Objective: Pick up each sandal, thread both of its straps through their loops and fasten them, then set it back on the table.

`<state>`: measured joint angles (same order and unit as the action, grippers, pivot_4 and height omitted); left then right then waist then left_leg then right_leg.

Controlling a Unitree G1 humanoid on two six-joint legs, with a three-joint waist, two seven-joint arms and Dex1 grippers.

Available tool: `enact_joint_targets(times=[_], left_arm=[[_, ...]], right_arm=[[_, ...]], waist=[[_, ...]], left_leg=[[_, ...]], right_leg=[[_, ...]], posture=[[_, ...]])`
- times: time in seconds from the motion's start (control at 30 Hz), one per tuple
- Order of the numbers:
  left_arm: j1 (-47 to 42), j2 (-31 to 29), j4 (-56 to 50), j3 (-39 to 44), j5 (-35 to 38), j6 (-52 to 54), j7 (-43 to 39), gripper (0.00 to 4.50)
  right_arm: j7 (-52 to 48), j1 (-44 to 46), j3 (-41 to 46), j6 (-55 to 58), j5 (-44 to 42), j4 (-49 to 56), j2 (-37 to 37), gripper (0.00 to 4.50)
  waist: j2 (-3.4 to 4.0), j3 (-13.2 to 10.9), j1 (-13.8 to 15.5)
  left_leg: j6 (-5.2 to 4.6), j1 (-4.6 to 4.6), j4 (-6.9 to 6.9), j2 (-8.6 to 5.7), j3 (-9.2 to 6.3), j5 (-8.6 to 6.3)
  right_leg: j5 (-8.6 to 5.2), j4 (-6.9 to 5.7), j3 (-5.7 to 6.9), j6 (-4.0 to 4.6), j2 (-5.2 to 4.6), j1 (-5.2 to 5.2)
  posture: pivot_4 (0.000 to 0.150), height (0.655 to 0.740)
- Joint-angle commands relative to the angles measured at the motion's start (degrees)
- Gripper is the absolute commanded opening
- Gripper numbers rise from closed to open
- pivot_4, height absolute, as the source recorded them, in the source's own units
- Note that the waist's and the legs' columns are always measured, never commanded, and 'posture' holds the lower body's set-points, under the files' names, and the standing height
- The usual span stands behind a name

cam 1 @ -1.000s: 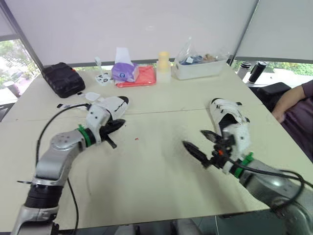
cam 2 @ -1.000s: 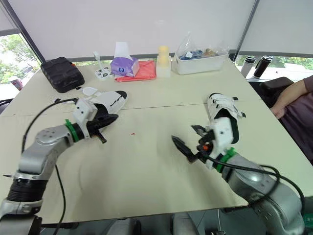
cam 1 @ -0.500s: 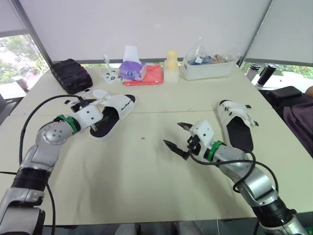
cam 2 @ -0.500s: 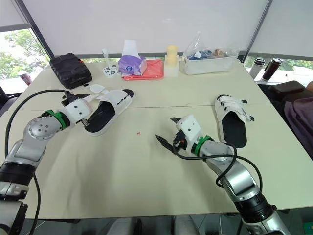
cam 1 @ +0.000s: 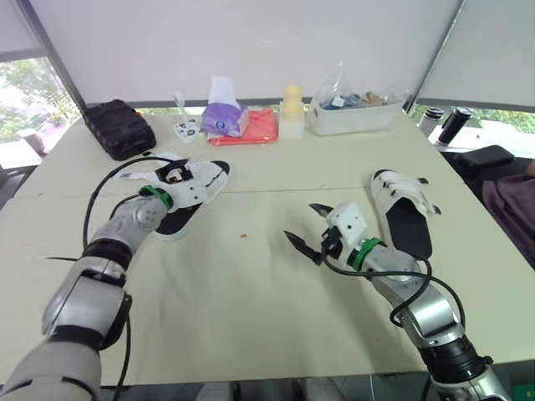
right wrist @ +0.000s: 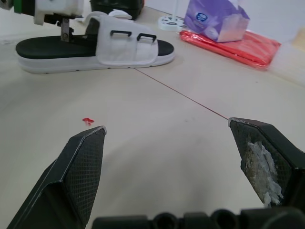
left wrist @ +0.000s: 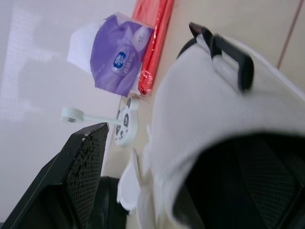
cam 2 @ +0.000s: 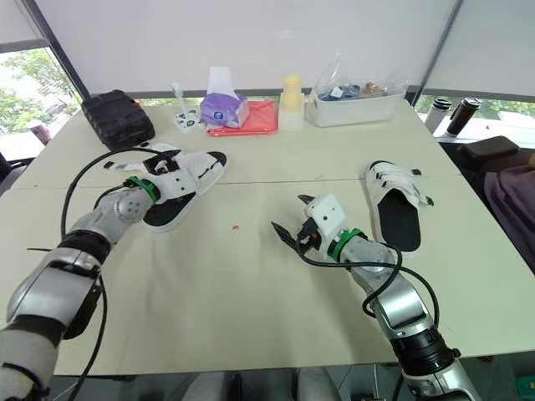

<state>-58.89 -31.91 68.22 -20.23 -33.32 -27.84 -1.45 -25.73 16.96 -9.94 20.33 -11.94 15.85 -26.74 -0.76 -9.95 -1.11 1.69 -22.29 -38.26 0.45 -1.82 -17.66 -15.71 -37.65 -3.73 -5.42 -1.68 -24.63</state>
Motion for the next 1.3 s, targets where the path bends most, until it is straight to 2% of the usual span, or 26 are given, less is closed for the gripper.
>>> enact_joint_targets(times=[0.03,0.17,0.23,0.4,0.57,0.67,0.77,1.0,1.3], left_arm=[[-1.8,0.4,3.5,-1.0,-1.2,0.1,3.1,2.93],[-2.1,1.7,5.4,-2.2,-1.8,-0.1,3.4,0.86],[-2.2,1.9,5.8,-2.5,-2.1,-0.1,3.6,0.06],[-2.9,0.6,4.9,-6.6,-6.4,-5.5,7.7,0.06],[-5.7,-3.3,1.3,-13.2,-13.8,-21.1,14.9,0.06],[-7.8,-2.7,0.4,-14.0,-14.0,-28.7,15.3,0.06],[-9.2,-1.4,-2.6,-17.1,-18.3,-35.0,19.0,0.06],[-7.8,2.4,-10.5,-19.2,-22.1,-42.1,23.9,0.06],[-2.8,-1.4,-16.4,-20.4,-26.1,-45.6,24.3,0.06]], right_arm=[[0.0,0.1,2.0,-1.5,0.8,1.1,0.6,4.5],[-0.4,-0.5,2.6,-1.6,1.4,1.2,0.7,4.5],[-0.5,-0.7,2.9,-1.5,1.6,1.3,0.8,4.5],[0.1,-1.4,5.0,-2.0,2.6,1.4,0.5,4.5],[-2.0,-3.5,10.7,-3.0,2.0,1.8,-3.5,4.5],[-5.7,-3.7,14.1,-1.5,-0.8,0.6,-7.0,4.5],[-8.3,-1.5,17.5,0.0,-3.3,-1.1,-9.6,4.5],[-10.3,-1.1,20.8,0.3,-3.9,-1.7,-12.5,4.5],[-11.9,-4.6,23.9,3.7,-7.0,2.3,-13.5,4.5]], waist=[[0.0,0.0,-0.1],[-0.01,0.0,0.2],[0.01,0.0,0.4],[0.01,0.1,0.4],[-0.01,0.1,0.5],[-0.03,0.0,0.6],[-0.05,0.0,0.7],[-0.05,0.0,0.3],[-0.04,0.0,0.4]], left_leg=[[0.0,0.0,0.0,0.0,0.0,0.0],[0.01,0.0,0.0,0.0,0.01,0.01],[0.02,0.01,-0.01,-0.01,0.02,0.01],[0.03,0.04,-0.05,-0.06,0.02,0.02],[0.04,0.03,-0.05,-0.06,0.03,0.02],[0.05,0.0,-0.05,-0.07,0.05,0.03],[0.05,0.0,-0.07,-0.09,0.05,0.03],[0.04,0.0,-0.07,-0.09,0.08,0.02],[0.08,0.12,-0.1,-0.07,0.16,0.05]], right_leg=[[0.0,-0.02,0.0,0.0,0.0,-0.01],[0.0,-0.05,0.0,0.0,0.0,-0.02],[0.0,-0.07,-0.01,0.0,-0.02,-0.01],[0.0,-0.18,-0.03,0.0,-0.05,-0.01],[0.0,-0.18,-0.03,0.0,-0.06,-0.01],[0.0,-0.17,-0.03,0.0,-0.07,-0.02],[0.0,-0.17,-0.03,0.0,-0.09,-0.02],[0.0,-0.19,-0.08,0.0,-0.09,-0.03],[0.0,-0.39,-0.22,0.0,-0.03,-0.06]], posture=[[0.15,0.74],[0.15,0.74],[0.15,0.74],[0.15,0.74],[0.15,0.74],[0.15,0.74],[0.15,0.74],[0.15,0.74],[0.15,0.74]])
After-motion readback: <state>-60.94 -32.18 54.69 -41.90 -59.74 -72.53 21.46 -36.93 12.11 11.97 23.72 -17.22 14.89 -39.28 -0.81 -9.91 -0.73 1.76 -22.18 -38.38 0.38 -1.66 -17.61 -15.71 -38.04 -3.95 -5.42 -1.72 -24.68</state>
